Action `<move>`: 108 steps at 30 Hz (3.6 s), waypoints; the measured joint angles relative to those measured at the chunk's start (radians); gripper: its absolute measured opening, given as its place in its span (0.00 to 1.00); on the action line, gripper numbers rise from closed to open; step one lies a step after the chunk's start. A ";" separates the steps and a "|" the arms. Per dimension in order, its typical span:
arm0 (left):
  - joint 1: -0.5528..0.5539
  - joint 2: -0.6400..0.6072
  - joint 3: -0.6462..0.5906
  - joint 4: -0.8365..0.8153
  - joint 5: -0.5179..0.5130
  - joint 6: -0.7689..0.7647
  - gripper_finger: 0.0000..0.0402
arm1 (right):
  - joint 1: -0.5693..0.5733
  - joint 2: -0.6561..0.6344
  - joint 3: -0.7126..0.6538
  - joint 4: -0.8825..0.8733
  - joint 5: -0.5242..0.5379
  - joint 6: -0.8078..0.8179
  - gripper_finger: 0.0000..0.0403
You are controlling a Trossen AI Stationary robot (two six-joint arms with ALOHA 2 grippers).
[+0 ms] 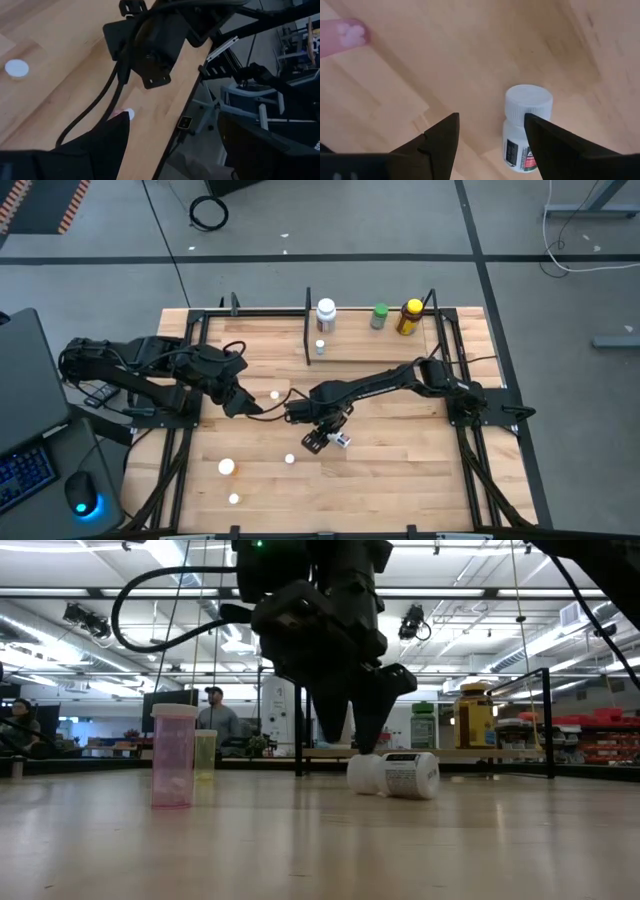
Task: Pick and place medicine bottles onto shelf by color
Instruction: Put the small white bottle pill bottle on the shelf
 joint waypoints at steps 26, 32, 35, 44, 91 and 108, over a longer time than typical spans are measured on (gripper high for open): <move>-0.040 0.000 0.000 -0.017 -0.013 -0.001 0.76 | -0.062 -0.012 -0.104 -0.102 0.151 -0.166 0.71; -0.040 0.000 0.000 -0.017 -0.013 -0.002 0.76 | -0.068 -0.012 -0.143 -0.134 0.135 -0.198 0.70; -0.040 0.000 0.000 -0.017 -0.013 -0.007 0.76 | -0.068 -0.012 -0.149 -0.192 0.154 -0.253 0.70; -0.040 0.000 0.000 -0.017 -0.014 -0.010 0.76 | -0.068 -0.027 -0.149 -0.267 0.194 -0.364 0.70; -0.039 0.000 0.000 -0.022 -0.094 -0.089 0.76 | -0.196 -0.171 0.029 -0.238 0.052 -0.552 0.04; -0.039 0.000 0.000 -0.022 -0.118 -0.099 0.76 | -0.020 -0.161 -0.165 -0.184 -0.019 -0.505 0.74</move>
